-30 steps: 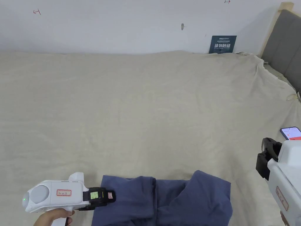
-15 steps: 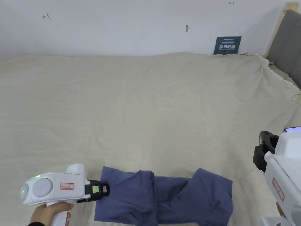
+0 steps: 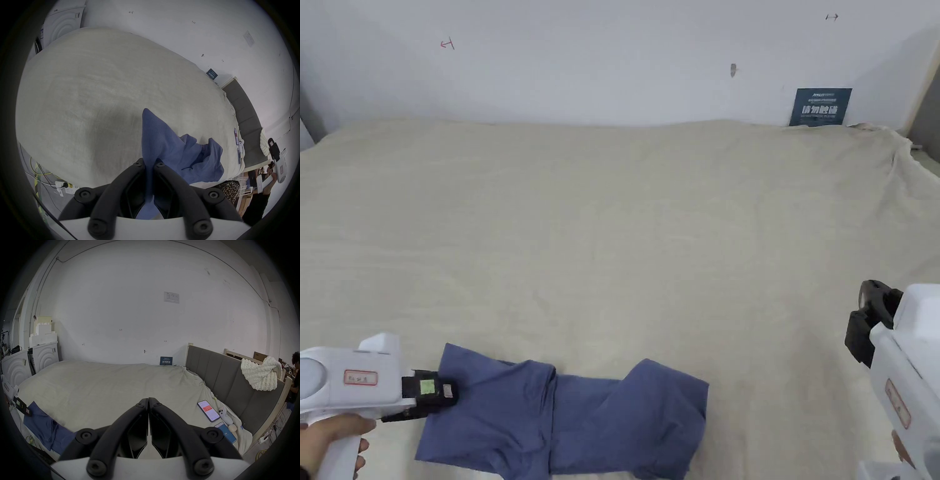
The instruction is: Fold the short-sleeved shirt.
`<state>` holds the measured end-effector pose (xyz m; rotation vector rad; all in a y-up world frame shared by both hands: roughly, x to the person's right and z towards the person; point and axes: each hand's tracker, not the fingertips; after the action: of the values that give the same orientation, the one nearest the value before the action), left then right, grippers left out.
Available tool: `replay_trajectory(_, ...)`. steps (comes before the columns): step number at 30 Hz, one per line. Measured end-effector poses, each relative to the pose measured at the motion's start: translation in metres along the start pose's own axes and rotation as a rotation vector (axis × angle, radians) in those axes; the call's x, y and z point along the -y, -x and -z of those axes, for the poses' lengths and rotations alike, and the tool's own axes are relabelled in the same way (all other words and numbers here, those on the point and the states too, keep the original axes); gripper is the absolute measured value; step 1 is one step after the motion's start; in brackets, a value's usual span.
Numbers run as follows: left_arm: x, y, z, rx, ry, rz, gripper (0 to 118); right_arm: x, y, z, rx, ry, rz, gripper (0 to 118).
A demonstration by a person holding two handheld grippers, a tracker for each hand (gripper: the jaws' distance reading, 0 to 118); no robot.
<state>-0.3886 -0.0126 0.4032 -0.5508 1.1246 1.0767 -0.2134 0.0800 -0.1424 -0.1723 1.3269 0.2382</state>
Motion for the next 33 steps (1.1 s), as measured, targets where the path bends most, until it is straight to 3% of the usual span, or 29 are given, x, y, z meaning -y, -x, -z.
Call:
replay_trajectory(5, -0.006, -0.061, 0.005, 0.097, 0.019, 0.033, 6, 0.0, -0.002, -0.001, -0.005, -0.001, 0.002, 0)
replay_trajectory(11, 0.002, -0.153, 0.039, 0.172, 0.087, 0.173, 6, 0.0, -0.007, -0.007, 0.001, -0.003, 0.015, 0)
replay_trajectory(19, 0.029, -0.223, 0.124, 0.149, 0.187, 0.248, 6, 0.004, -0.014, -0.015, 0.016, 0.007, 0.018, 0)
replay_trajectory(28, 0.072, -0.272, 0.179, -0.003, 0.237, 0.35, 7, 0.008, -0.021, -0.016, 0.037, 0.021, 0.017, 0)
replay_trajectory(32, 0.075, -0.276, 0.182, -0.021, 0.216, 0.356, 26, 0.01, -0.022, -0.017, 0.042, 0.026, 0.02, 0)
replay_trajectory(33, 0.074, -0.275, 0.181, -0.017, 0.213, 0.357, 38, 0.01, -0.023, -0.017, 0.042, 0.027, 0.02, 0)
